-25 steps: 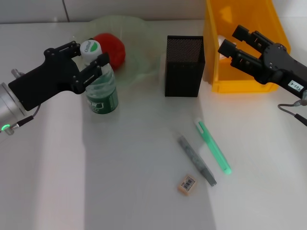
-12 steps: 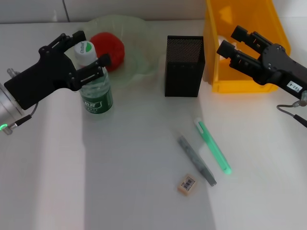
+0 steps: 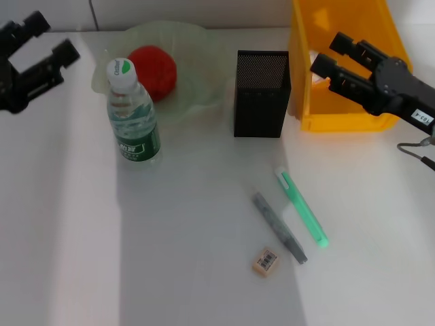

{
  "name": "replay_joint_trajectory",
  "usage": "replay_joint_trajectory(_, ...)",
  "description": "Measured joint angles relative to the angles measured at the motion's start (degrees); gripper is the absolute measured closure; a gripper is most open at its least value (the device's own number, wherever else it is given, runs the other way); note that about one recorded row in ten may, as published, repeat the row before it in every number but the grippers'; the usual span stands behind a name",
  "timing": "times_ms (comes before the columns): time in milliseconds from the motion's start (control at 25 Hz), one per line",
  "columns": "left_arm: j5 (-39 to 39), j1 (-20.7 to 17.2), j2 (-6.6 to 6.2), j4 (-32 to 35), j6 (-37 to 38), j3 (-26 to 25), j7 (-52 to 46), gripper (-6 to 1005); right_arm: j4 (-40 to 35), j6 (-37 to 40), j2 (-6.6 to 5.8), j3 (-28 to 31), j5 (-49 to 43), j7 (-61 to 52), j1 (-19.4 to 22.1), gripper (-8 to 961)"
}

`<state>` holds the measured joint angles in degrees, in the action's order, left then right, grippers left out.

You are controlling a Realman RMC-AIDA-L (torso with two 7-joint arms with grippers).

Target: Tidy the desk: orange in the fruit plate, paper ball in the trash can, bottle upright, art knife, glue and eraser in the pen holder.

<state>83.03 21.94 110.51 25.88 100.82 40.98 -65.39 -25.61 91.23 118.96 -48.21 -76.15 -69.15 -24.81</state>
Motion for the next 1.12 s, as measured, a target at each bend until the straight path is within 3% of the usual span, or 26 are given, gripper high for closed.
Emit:
replay_joint_trajectory(40, 0.0, 0.0, 0.00, 0.0, 0.0, 0.0, 0.0, 148, 0.0, 0.0, 0.00, 0.0, 0.0, 0.0, 0.0, 136)
replay_joint_trajectory(80, 2.8, 0.0, -1.04, 0.8, 2.3, 0.9, -1.2, 149, -2.2, 0.0, -0.08, 0.0, -0.2, -1.7, 0.5, 136)
replay_joint_trajectory(120, 2.8, 0.0, -1.04, 0.8, 2.3, 0.9, -1.2, 151, -5.2, -0.2, -0.12, 0.1, -0.9, -4.4, 1.2, 136)
replay_joint_trajectory(160, 7.3, -0.2, -1.93, 2.7, 5.2, 1.6, -2.5, 152, -8.4, -0.3, -0.17, 0.2, -1.9, -7.2, 1.9, 136)
replay_joint_trajectory(200, 7.3, -0.2, -1.93, 2.7, 5.2, 1.6, -2.5, 152, -8.4, -0.3, -0.17, 0.2, -1.9, -7.2, 1.9, 136)
replay_joint_trajectory(240, 10.6, -0.6, -1.91, 4.6, 6.7, 1.7, -3.3, 152, -16.4, -0.6, -0.26, 0.4, -5.3, -13.8, 2.8, 136)
replay_joint_trajectory(280, 12.6, -0.9, -1.57, 5.7, 7.0, 1.7, -3.8, 152, -16.4, -0.6, -0.26, 0.4, -5.3, -13.8, 2.8, 136)
replay_joint_trajectory(320, 13.7, -1.0, -1.31, 6.2, 7.0, 1.7, -4.1, 152, -21.1, -0.7, -0.31, 0.4, -8.0, -18.1, 3.0, 137)
replay_joint_trajectory(360, 14.9, -1.1, -1.00, 6.8, 7.0, 1.6, -4.4, 152, -31.8, -0.8, -0.37, 0.3, -15.7, -29.6, 3.1, 137)
replay_joint_trajectory(400, 16.4, -1.2, -0.53, 7.2, 6.9, 1.4, -4.7, 152, -31.8, -0.8, -0.37, 0.3, -15.7, -29.6, 3.1, 137)
replay_joint_trajectory(440, 17.3, -1.2, -0.16, 7.3, 6.7, 1.2, -4.9, 152, -43.4, 0.1, -0.24, -0.3, -24.8, -41.6, 2.6, 137)
replay_joint_trajectory(480, 17.9, -1.2, 0.10, 7.3, 6.5, 1.1, -5.0, 152, -43.4, 0.1, -0.24, -0.3, -24.8, -41.6, 2.6, 137)
replay_joint_trajectory(520, 17.9, -1.3, 0.20, 7.2, 6.4, 1.1, -5.0, 152, -50.1, 0.8, -0.12, -1.1, -30.2, -48.1, 2.2, 137)
replay_joint_trajectory(560, 17.9, -1.3, 0.20, 7.2, 6.4, 1.1, -5.0, 152, -61.1, 3.3, -0.01, -4.1, -40.8, -59.6, 0.7, 137)
replay_joint_trajectory(600, 18.0, -1.3, 0.37, 7.0, 6.3, 1.3, -5.0, 152, -61.1, 3.3, -0.01, -4.1, -40.8, -59.6, 0.7, 137)
replay_joint_trajectory(640, 18.1, -1.3, 0.46, 7.0, 6.1, 1.3, -5.0, 152, -70.9, 7.0, -0.02, -8.5, -52.4, -71.3, -1.9, 137)
replay_joint_trajectory(680, 18.1, -1.3, 0.46, 7.0, 6.1, 1.3, -5.0, 152, -74.3, 8.9, 0.00, -10.3, -57.4, -75.7, -3.3, 137)
replay_joint_trajectory(720, 18.1, -1.3, 0.52, 6.9, 6.0, 1.4, -5.0, 152, -74.3, 8.9, 0.00, -10.3, -57.4, -75.7, -3.3, 137)
replay_joint_trajectory(760, 18.1, -1.3, 0.56, 6.9, 5.7, 1.4, -5.0, 152, -78.3, 12.5, 0.19, -13.5, -64.1, -81.6, -5.9, 137)
replay_joint_trajectory(840, 18.9, -1.1, 0.89, 6.9, 4.7, 1.5, -5.0, 152, -79.2, 15.0, 0.29, -17.0, -68.5, -85.8, -8.2, 137)
replay_joint_trajectory(1120, 21.6, -0.4, 1.85, 6.9, 4.1, 1.5, -5.1, 152, -71.2, 13.7, 0.48, -28.0, -76.9, -91.3, -11.6, 164)
